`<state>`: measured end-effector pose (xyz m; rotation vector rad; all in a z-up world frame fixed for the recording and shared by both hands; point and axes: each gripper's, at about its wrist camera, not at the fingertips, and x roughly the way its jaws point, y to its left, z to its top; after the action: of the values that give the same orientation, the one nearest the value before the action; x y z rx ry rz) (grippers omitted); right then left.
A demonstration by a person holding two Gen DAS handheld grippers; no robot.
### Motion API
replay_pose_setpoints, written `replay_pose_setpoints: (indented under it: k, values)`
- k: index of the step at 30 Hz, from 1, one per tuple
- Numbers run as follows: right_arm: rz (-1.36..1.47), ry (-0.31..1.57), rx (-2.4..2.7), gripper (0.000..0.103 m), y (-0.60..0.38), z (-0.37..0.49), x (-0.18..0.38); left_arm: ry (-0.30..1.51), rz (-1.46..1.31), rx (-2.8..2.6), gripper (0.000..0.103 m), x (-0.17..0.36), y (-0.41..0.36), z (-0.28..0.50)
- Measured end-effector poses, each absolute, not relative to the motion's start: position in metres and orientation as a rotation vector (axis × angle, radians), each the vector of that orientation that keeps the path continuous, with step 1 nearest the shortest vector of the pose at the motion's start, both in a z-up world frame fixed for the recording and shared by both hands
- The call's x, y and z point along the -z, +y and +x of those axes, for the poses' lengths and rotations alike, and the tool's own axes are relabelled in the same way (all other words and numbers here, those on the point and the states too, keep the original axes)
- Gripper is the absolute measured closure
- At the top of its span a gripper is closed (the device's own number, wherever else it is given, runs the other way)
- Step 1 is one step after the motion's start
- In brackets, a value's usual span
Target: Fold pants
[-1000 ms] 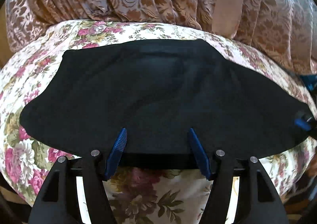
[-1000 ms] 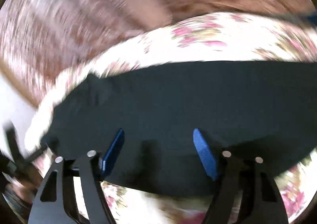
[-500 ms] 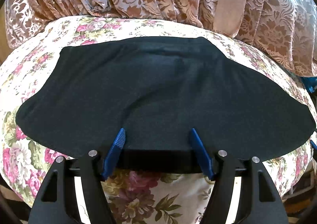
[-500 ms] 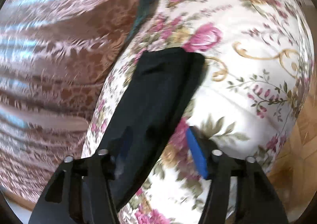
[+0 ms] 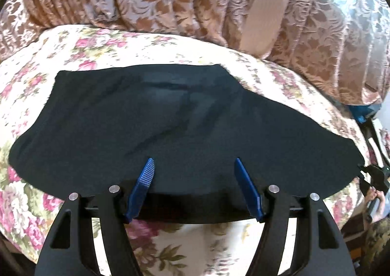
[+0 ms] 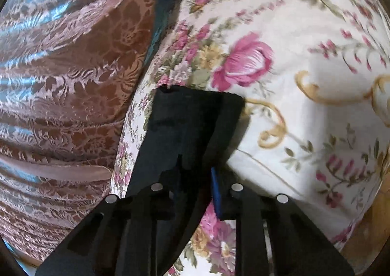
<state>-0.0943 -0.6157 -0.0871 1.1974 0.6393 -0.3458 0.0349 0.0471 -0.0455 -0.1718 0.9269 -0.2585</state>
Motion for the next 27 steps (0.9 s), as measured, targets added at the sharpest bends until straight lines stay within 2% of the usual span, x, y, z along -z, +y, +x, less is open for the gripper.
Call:
replay_pose_setpoints:
  k: [7,12,16,27]
  values:
    - [1.031,0.622,0.16,0.088,-0.569,-0.066,0.029,0.977,-0.239,0.35,0.036,0.048,0.032,0.045]
    - [0.894,0.69,-0.019,0.088,-0.497,-0.024,0.006,0.989,-0.318,0.449,0.036,0.05,0.025,0.051]
    - [0.828,0.74,-0.18,0.088,-0.433,0.004,0.0,1.021,-0.413,0.496,0.031,0.055,0.023,0.057]
    - [0.482,0.985,-0.42,0.089,-0.278,0.03,0.024,1.043,-0.602,0.66,0.031,0.048,0.02,0.072]
